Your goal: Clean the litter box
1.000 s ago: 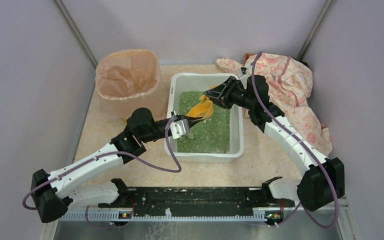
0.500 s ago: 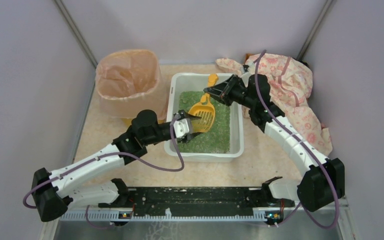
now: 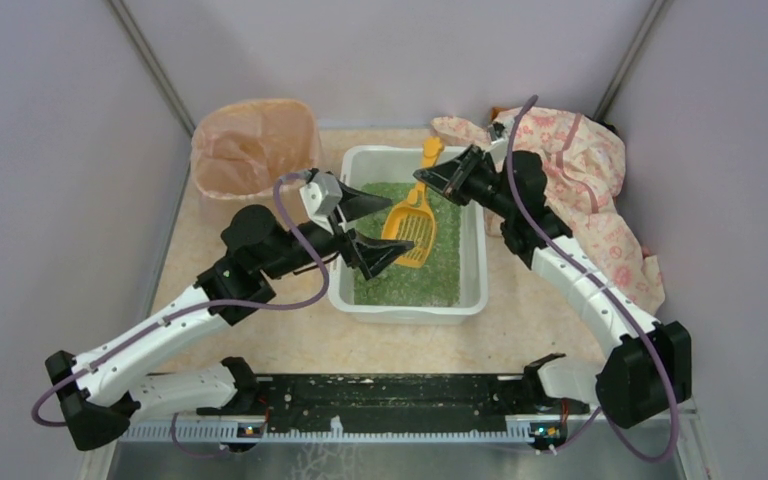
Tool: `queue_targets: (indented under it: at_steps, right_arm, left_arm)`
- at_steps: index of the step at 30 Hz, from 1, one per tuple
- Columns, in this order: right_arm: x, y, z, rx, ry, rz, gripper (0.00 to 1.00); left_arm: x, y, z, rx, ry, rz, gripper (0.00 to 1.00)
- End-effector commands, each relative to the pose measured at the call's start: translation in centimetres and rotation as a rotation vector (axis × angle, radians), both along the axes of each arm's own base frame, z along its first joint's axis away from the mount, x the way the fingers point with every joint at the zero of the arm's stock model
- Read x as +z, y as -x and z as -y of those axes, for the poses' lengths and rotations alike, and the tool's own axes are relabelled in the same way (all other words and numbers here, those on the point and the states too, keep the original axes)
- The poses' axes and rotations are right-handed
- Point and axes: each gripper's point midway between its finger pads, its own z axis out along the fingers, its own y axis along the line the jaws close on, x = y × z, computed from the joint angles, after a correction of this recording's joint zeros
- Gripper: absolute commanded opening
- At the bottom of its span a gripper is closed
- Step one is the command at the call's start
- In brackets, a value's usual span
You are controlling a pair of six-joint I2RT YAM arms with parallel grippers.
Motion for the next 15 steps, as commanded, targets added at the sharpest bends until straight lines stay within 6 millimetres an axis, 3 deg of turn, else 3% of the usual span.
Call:
queue_targets:
  at_steps: [1, 5, 10, 15]
  right_arm:
    - [5.4, 0.5, 1.9, -0.056, -0.012, 0.265, 0.00]
    - [8.4, 1.6, 3.9, -0.129, -0.046, 0.411, 0.00]
    - [13.0, 4.5, 6.7, -0.212, -0.115, 0.596, 0.00]
    - [15.1, 6.5, 7.3, -0.214, -0.122, 0.678, 0.00]
  left_arm:
    - [0.9, 0.3, -0.1, -0.003, 0.156, -0.213, 0.99]
    - [0.6, 1.3, 1.3, -0.103, 0.238, -0.324, 0.99]
    - [-0.1, 0.8, 1.4, -0.166, 0.385, -0.451, 0.98]
    - [0.0, 0.5, 0.5, -0.181, 0.491, -0.454, 0.98]
